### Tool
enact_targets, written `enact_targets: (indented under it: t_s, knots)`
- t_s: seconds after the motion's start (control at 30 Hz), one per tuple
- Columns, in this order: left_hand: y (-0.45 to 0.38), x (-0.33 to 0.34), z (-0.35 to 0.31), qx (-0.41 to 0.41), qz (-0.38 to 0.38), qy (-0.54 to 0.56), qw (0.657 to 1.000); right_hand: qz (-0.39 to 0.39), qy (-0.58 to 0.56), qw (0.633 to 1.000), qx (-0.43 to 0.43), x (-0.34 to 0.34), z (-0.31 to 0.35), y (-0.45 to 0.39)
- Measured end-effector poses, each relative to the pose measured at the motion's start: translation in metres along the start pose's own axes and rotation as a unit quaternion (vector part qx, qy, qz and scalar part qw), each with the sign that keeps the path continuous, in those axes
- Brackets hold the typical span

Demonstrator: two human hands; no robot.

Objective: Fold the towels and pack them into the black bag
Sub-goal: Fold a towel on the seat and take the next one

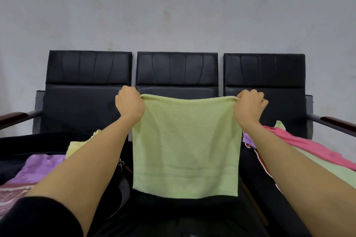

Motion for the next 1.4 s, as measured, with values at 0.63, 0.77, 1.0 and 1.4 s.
enact_targets:
  t_s: [0.63, 0.77, 1.0, 1.4]
  knots:
    - [0.035, 0.044, 0.019, 0.005, 0.121, -0.087, 0.989, 0.188, -0.109, 0.968, 0.124, 0.049, -0.018, 0.027]
    - [0.043, 0.07, 0.024, -0.11, 0.168, 0.005, 0.98, 0.201, -0.233, 0.935, 0.174, 0.074, -0.029, 0.033]
    - [0.049, 0.113, 0.018, -0.332, 0.258, 0.291, 0.859, 0.241, -0.408, 0.807, 0.352, 0.102, -0.03, 0.038]
    - [0.01, 0.147, 0.0, -0.284, 0.199, 0.444, 0.826, 0.153, -0.554, 0.732, 0.367, 0.134, -0.002, -0.006]
Point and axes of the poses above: each hand's wrist, its own y-axis away from the middle knuckle, its own x-axis out of the palm, z = x × y, the point moved 2 cm from there along -y, towards the middle knuckle, and after that the axes turned 10 degrees about -z, right-handed, at the moved point
